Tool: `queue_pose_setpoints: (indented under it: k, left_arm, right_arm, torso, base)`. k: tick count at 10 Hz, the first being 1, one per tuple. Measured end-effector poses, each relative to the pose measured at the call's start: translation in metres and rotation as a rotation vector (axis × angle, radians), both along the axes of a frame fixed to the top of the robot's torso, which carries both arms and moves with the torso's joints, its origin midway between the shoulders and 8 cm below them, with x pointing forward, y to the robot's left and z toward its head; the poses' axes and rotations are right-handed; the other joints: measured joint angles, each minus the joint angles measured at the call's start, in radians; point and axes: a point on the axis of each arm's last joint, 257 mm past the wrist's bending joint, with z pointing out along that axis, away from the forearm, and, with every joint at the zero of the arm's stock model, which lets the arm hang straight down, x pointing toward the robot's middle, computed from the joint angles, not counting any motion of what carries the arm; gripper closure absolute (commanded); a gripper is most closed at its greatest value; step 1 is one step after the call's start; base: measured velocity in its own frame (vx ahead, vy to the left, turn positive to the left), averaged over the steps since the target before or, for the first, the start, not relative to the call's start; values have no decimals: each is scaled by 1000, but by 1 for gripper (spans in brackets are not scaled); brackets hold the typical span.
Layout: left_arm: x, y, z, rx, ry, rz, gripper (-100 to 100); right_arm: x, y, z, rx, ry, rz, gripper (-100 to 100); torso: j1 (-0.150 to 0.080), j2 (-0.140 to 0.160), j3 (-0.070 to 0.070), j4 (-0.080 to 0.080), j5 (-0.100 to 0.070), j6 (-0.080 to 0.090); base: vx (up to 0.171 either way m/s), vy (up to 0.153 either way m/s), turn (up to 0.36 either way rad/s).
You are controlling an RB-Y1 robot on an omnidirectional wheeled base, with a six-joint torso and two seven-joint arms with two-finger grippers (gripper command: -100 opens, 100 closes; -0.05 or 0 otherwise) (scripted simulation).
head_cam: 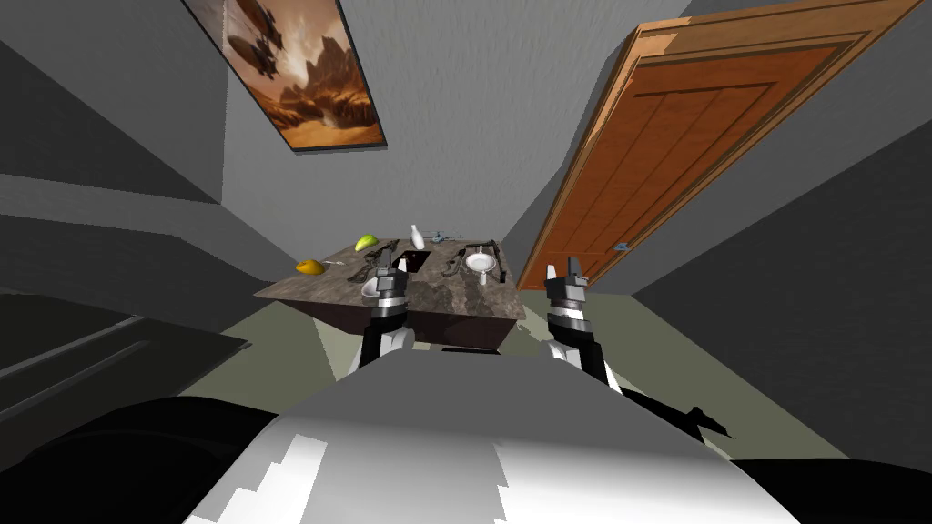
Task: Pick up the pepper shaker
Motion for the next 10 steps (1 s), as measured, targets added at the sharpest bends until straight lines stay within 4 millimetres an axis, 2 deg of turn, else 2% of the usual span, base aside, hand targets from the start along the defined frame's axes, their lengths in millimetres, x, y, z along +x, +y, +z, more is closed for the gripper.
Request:
queue_pose_setpoints:
  k: [6,10]
  left_arm:
    - [0,0,0,0,0,0,0]
    - [0,0,0,0,0,0,0]
  right_arm:
    - [22,6,-38,-234,127,-12,-100]
    - [43,-2,-74,-430,239,-61,-100]
  torso:
    - [7,4,2,1,2,0]
    - [11,5,3,1,2,0]
  base:
    - [-50,99,45]
    - [-79,170,65]
